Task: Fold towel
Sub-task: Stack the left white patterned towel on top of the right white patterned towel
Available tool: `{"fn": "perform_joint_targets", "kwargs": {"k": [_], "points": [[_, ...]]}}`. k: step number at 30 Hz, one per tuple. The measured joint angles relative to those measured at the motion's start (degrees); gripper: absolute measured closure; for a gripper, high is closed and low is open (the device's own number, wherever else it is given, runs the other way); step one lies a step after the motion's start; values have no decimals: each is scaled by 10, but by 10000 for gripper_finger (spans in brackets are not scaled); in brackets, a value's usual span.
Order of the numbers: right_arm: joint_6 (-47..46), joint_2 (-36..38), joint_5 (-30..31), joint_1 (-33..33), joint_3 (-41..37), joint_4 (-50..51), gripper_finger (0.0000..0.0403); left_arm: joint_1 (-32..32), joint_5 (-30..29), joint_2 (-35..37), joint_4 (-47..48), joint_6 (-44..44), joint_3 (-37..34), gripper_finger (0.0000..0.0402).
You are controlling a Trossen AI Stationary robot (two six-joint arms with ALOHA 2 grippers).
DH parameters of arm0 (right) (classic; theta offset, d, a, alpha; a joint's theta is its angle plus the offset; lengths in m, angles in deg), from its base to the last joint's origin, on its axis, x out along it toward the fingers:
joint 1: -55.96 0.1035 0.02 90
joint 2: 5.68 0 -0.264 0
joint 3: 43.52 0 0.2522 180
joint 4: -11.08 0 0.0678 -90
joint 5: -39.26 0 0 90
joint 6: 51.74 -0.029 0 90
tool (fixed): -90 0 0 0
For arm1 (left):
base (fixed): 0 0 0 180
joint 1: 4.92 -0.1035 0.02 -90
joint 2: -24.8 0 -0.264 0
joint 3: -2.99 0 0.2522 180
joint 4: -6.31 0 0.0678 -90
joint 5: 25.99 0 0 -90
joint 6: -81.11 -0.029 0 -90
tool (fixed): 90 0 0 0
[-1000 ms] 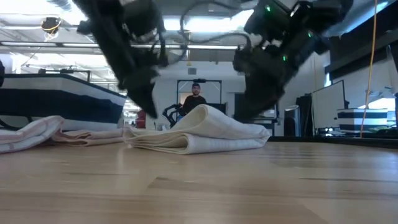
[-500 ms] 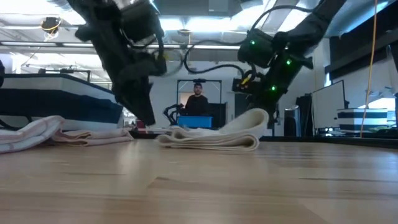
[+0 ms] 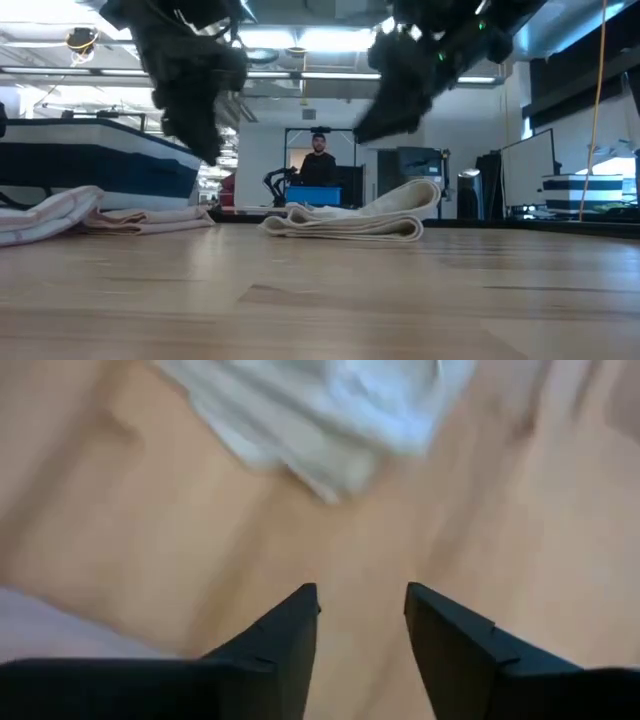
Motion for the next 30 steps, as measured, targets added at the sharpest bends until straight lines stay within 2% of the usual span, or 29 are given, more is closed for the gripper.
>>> {"fn": "perform_joint_targets", "kwargs": {"k": [3,5,12,14,17,20,24,30], "points": [[-55,-21,-20,49,0,-68,212,23,50,0,44,37,0,239],[-77,-40,-15,82,0,-106,212,56,58,0,99,67,0,233],[-83,-108,-9,161,0,-198,212,211,72,0,199,192,-14,231],[-127,-117,-2,173,0,-221,212,260,77,0,204,225,-14,231],[-204,-134,16,186,0,-251,212,325,71,0,218,279,-14,231],[-269,-154,50,199,0,-270,212,384,30,0,249,325,-17,231],[-328,-186,76,224,5,-285,212,435,-21,0,220,349,-63,231],[-395,-223,104,263,30,-287,212,452,-40,-6,50,324,-151,231]]}}
